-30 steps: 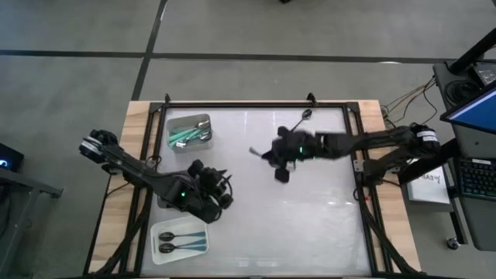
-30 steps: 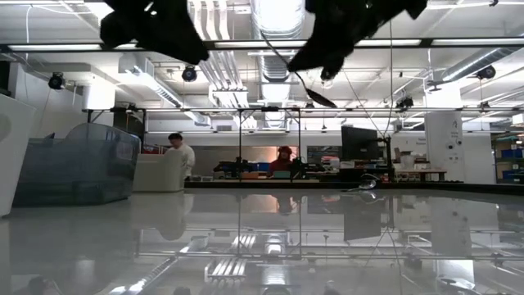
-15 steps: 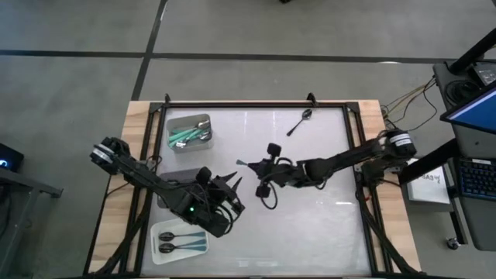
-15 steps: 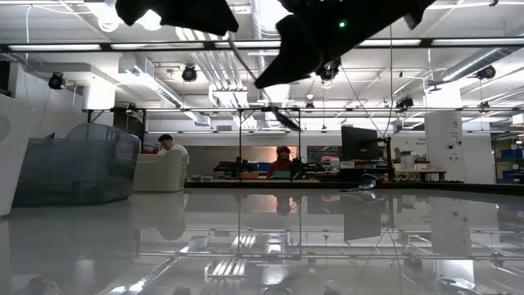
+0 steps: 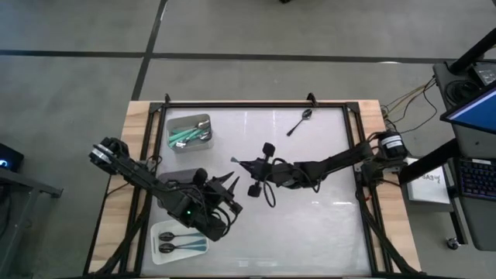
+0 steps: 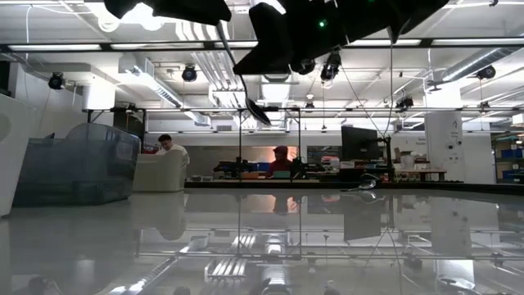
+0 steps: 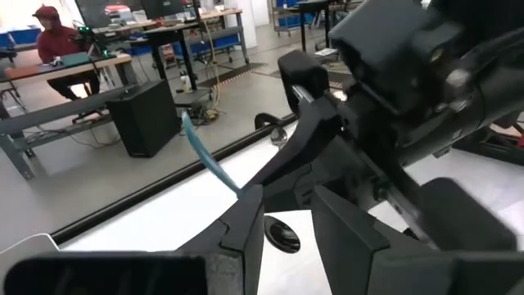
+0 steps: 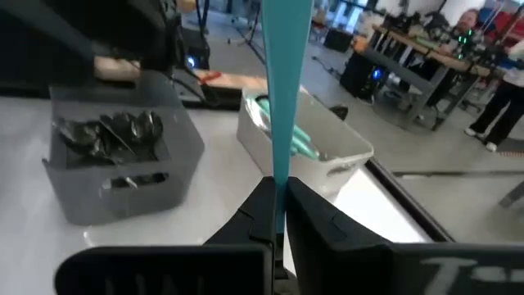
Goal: Sort silverware by color (type)
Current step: Put the blue spoon into the white bin
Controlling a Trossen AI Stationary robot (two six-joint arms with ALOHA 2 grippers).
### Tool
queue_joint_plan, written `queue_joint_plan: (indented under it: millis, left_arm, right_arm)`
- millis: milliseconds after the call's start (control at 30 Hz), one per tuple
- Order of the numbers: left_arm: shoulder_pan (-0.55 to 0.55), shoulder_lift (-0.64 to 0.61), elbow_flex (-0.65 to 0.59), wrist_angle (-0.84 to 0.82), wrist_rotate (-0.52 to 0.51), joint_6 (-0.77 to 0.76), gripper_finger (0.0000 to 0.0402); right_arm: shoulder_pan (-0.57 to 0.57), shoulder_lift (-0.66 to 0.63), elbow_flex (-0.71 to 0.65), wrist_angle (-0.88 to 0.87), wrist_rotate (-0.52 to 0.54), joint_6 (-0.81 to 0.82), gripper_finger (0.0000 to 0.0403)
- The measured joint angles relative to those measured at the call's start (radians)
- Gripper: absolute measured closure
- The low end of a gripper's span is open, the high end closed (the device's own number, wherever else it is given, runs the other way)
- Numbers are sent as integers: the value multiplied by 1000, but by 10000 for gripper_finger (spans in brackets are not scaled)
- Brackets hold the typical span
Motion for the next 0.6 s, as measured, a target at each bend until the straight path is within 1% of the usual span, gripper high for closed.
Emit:
queue_joint_plan:
  millis: [233,600]
  left_arm:
    - [-7,0,-1,-10,-41,0,315]
    - [-9,-2,-1,-13,-45,0,315]
  right_arm:
    - [48,-3,0,49,-4,-61,394]
    - [76,-4,0,80,-15,-125,394]
